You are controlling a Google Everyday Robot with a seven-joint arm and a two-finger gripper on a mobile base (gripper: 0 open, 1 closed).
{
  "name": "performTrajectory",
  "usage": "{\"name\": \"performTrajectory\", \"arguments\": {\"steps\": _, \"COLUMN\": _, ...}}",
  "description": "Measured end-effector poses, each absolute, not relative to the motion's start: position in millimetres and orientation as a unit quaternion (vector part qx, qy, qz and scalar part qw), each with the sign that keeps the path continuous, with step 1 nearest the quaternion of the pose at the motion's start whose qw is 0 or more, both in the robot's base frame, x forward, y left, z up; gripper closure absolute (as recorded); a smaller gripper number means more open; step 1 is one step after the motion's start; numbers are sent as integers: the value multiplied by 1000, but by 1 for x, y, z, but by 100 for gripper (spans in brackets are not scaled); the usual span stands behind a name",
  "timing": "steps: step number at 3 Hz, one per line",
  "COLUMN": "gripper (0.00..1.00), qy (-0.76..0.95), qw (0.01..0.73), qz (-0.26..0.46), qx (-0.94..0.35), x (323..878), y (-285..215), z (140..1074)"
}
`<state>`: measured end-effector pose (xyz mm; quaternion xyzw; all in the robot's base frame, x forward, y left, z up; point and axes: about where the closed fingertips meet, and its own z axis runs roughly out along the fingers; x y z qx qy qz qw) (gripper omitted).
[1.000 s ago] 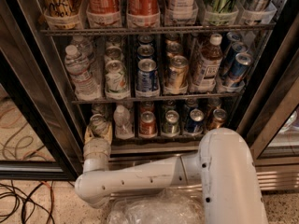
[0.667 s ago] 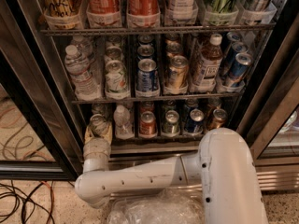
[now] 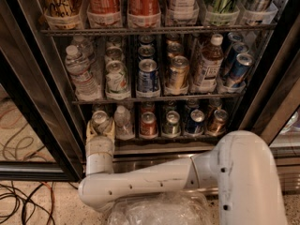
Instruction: Pick 7up can from bottom shelf of fridge
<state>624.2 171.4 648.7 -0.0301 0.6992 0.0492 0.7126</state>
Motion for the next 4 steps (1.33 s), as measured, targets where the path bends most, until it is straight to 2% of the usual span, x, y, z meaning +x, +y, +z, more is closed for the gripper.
{"name": "performTrajectory", "arguments": {"steps": 2, "gripper": 100, "qy": 697, "qw": 702, "qz": 140, "qx": -30, "x": 583, "y": 141, "z": 690}}
{"name": "performTrajectory", "arguments": {"steps": 4, "gripper": 100, "qy": 722, "qw": 647, "qz": 235, "qx": -73, "x": 540, "y": 114, "z": 678}}
